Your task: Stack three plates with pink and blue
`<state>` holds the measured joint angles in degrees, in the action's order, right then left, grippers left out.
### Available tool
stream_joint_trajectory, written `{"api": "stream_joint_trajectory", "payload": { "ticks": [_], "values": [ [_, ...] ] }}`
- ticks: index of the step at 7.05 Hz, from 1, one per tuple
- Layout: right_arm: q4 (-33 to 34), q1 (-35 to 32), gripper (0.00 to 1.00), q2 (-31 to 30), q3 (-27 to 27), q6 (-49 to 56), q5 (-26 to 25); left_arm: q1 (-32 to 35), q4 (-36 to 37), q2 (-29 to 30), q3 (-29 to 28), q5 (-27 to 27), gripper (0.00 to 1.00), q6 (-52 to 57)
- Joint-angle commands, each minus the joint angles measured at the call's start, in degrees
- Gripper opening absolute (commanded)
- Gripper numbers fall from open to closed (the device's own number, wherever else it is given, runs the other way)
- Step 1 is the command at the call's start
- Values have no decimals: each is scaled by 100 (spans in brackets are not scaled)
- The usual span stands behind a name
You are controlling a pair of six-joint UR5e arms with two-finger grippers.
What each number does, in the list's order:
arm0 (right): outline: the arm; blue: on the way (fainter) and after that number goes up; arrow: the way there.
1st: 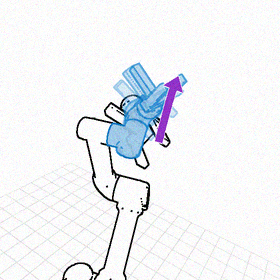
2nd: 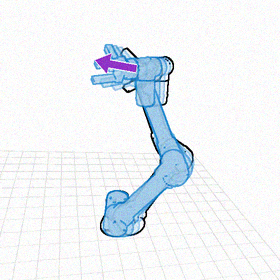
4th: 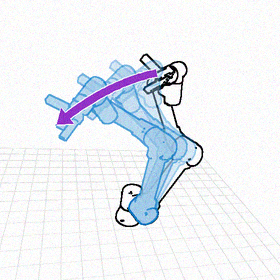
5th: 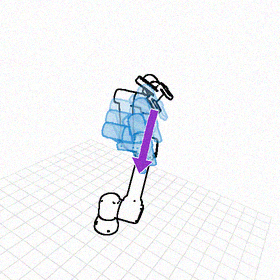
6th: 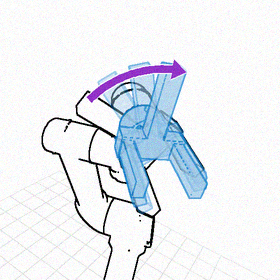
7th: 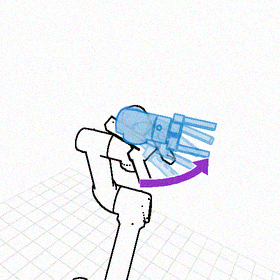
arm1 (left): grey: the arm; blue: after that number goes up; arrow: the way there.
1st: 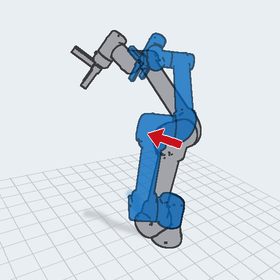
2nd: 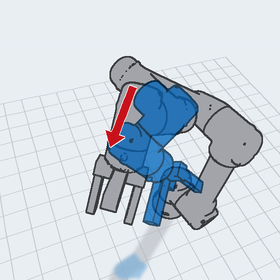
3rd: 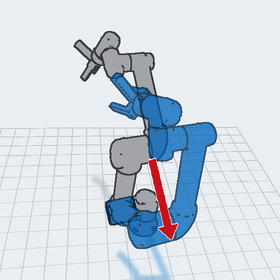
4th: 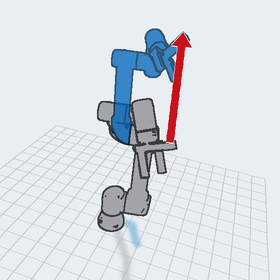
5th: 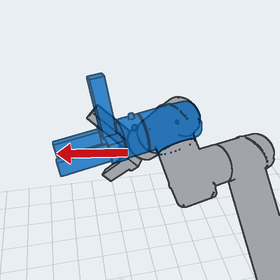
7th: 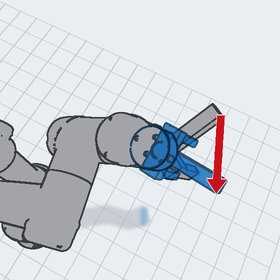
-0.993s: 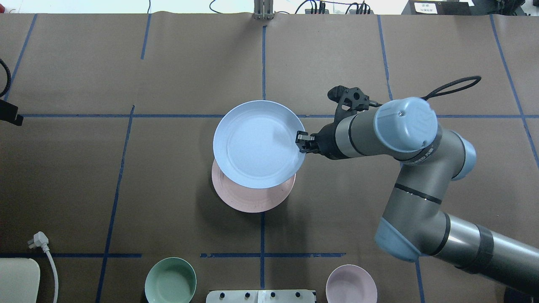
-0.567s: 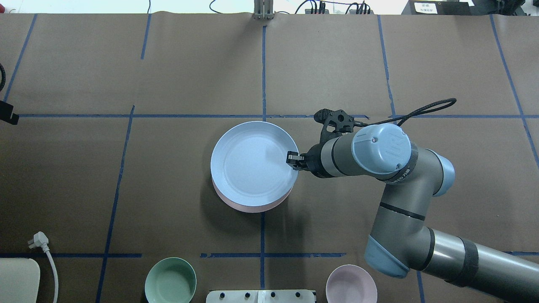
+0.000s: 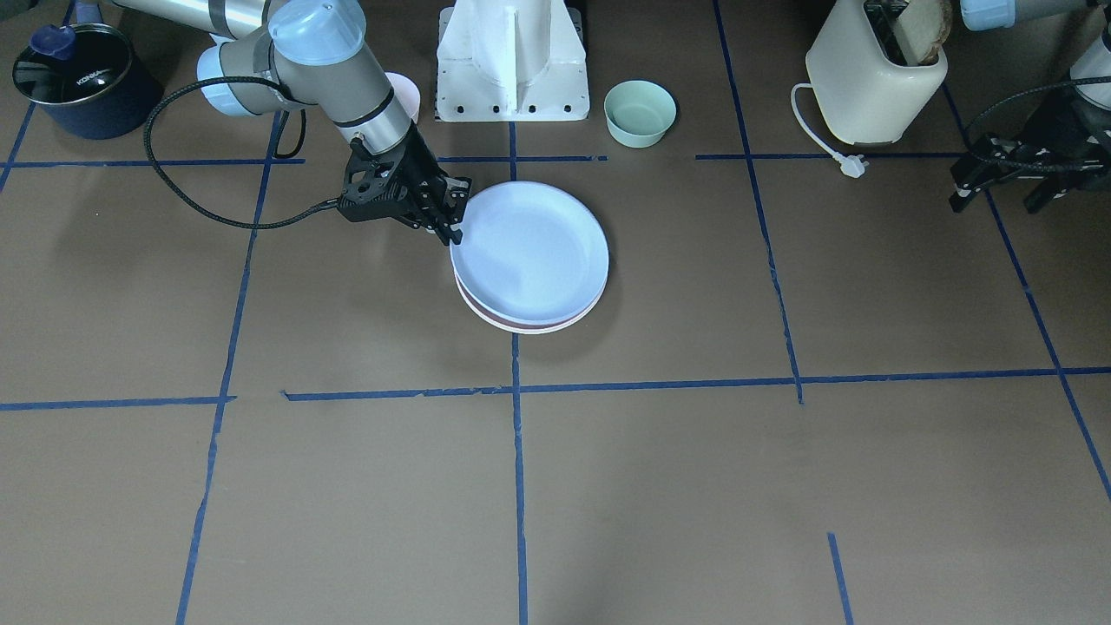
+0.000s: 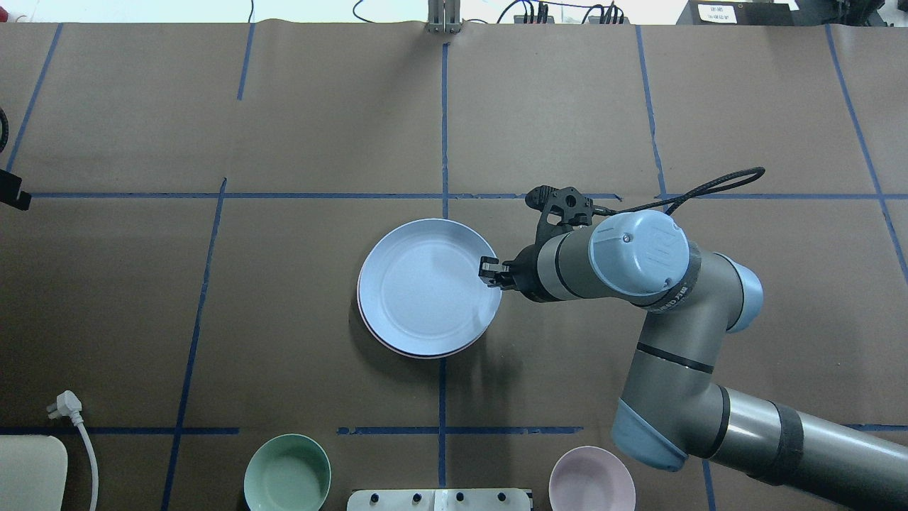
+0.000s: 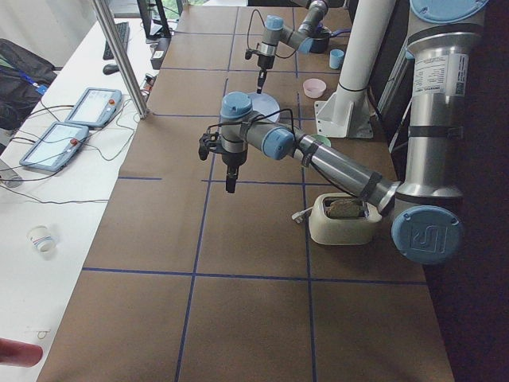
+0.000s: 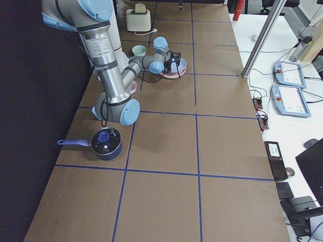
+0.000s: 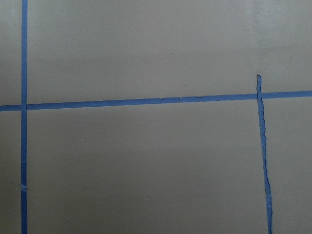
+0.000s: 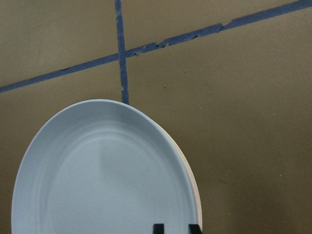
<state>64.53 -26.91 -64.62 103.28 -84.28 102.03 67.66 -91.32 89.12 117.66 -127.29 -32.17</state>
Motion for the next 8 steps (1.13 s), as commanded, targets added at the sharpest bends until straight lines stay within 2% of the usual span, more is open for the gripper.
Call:
{"api": "stream_joint_trajectory", "payload": {
  "ticks": [1, 2, 3, 5, 6, 8],
  "values": [
    [6, -7, 100, -6, 16, -1, 2, 2, 0, 0, 3, -7, 100, 0],
    [50, -85, 100, -24, 51, 8, 36, 11, 0, 0, 3, -7, 100, 0],
    [895, -225, 100, -7, 260, 191, 80, 54, 0, -44, 3, -7, 100, 17],
    [2058, -917, 100, -41, 587, 1924, 237, 614, 18, -376, -136, 2, 100, 1171],
    [2246, -1513, 100, -163, 570, 2898, 761, 991, 9, -422, -512, -33, 100, 1926],
    [2239, -2734, 100, -672, 465, 4343, 1720, 1957, 0, -326, -1792, -847, 100, 3342]
  ]
}}
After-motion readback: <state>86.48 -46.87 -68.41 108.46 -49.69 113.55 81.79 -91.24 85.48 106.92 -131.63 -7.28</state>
